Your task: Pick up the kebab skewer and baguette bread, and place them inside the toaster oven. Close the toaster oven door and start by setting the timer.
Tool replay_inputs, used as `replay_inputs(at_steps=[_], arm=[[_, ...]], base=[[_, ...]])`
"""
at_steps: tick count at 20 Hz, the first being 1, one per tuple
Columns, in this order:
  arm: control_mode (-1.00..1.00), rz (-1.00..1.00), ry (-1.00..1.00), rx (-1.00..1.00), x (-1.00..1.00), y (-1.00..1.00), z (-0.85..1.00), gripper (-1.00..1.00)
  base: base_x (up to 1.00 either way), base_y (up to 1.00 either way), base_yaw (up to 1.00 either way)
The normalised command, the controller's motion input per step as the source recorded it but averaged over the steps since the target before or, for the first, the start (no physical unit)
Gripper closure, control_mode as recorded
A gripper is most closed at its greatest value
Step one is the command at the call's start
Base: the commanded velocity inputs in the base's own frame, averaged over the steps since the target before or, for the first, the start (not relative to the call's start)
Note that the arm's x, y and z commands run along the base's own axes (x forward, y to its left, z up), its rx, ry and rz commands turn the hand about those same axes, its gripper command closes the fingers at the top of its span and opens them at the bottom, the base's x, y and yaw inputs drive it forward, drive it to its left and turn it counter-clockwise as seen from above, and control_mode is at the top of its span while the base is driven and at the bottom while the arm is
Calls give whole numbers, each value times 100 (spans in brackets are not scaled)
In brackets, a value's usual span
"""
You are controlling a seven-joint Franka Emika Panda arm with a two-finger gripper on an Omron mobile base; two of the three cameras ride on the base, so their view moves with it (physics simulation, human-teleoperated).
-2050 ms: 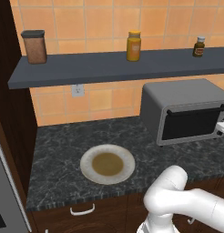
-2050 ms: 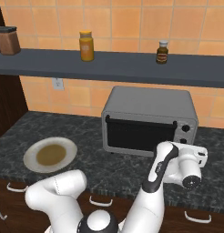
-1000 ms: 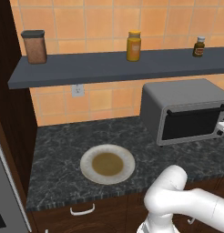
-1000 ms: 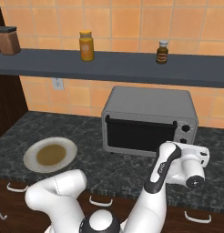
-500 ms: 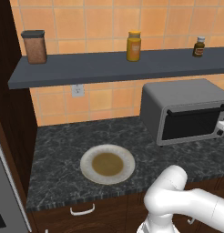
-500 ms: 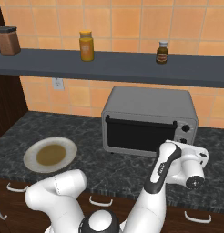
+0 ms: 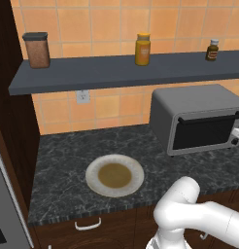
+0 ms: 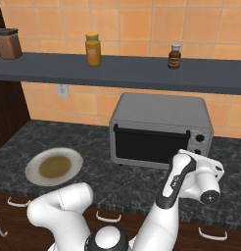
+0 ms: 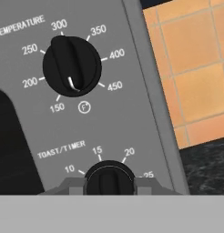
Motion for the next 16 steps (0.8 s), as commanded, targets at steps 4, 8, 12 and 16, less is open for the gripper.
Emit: replay_inputs(at_steps=[4, 8, 12, 16], arm=[[-100, -4, 0, 12, -2, 0, 0, 100], [-100, -3, 0, 13, -1, 0, 0, 100], [-100, -3, 0, 13, 0, 0, 0, 100], [-100, -3, 0, 13, 0, 0, 0, 100]], base=[[0, 0, 0], [0, 0, 0], [0, 0, 0], [0, 0, 0]])
